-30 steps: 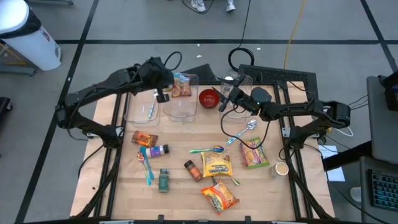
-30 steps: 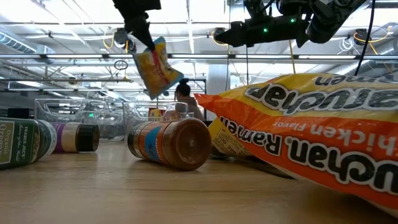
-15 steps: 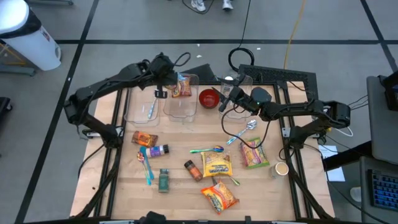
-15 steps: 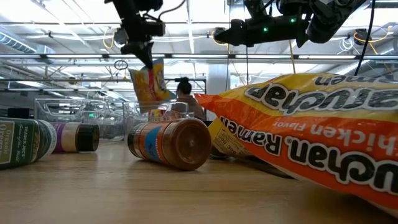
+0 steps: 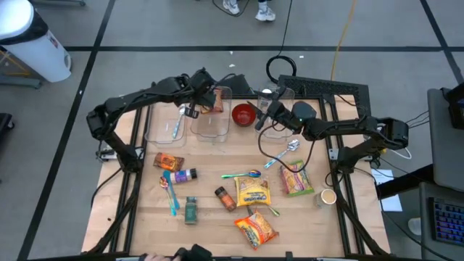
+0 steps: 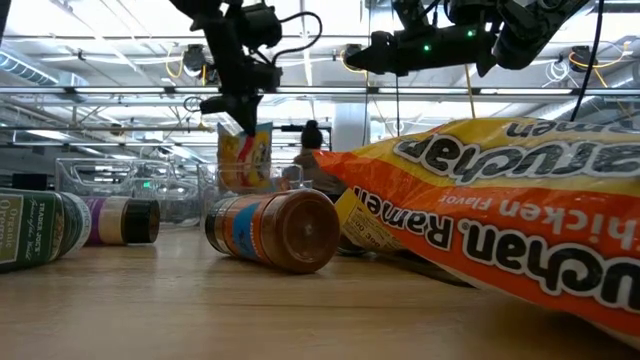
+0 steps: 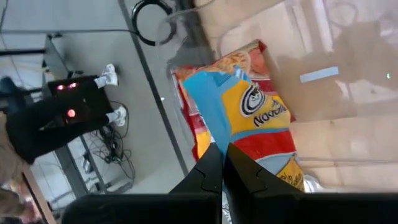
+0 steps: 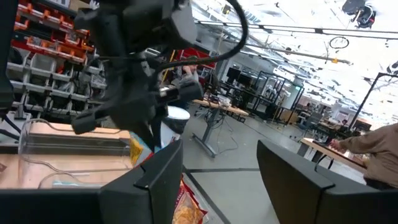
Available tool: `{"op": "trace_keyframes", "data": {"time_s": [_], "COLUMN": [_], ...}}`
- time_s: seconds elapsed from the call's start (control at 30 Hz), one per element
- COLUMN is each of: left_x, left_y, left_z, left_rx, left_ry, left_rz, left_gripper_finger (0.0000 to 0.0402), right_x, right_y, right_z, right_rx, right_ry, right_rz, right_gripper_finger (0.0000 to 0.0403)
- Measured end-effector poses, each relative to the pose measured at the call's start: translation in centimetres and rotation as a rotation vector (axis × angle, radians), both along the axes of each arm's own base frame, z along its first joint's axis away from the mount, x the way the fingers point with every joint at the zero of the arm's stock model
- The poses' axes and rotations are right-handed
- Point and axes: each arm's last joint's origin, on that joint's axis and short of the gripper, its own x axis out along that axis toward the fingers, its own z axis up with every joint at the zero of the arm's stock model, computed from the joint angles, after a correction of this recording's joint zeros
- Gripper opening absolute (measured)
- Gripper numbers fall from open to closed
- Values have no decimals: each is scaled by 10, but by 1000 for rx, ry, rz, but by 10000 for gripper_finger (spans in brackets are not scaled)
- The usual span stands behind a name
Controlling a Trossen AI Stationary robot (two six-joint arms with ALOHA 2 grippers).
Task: Pick & Place Food Item
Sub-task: Put the blue noodle pack into the middle transparent bin
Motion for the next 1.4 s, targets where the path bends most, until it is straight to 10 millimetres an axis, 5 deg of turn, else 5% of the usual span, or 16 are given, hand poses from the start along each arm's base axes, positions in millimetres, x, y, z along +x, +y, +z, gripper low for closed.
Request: {"op": "trace_keyframes", "data": {"time_s": [0.4,0.57,1.17,1.4], "left_x": [13,11,26,20], "left_y": [-15,-11,21,29], "left_z": [53,58,0,-5], "left_rx": [84,82,-91,-110], "left_ry": [-89,-106,85,118], "left_rz": [-50,-48,-22,5], "left_gripper_finger": [1,1,1,1], "right_x": [-3,-3,-3,-3], "right_y": [-11,-12,-13,-13], "right_z": [-4,-4,-6,-6], "right_rx": [47,54,55,54], "right_ry": [19,15,39,40], "right_rz": [42,60,56,55], "right_gripper_finger": [199,199,199,198]}}
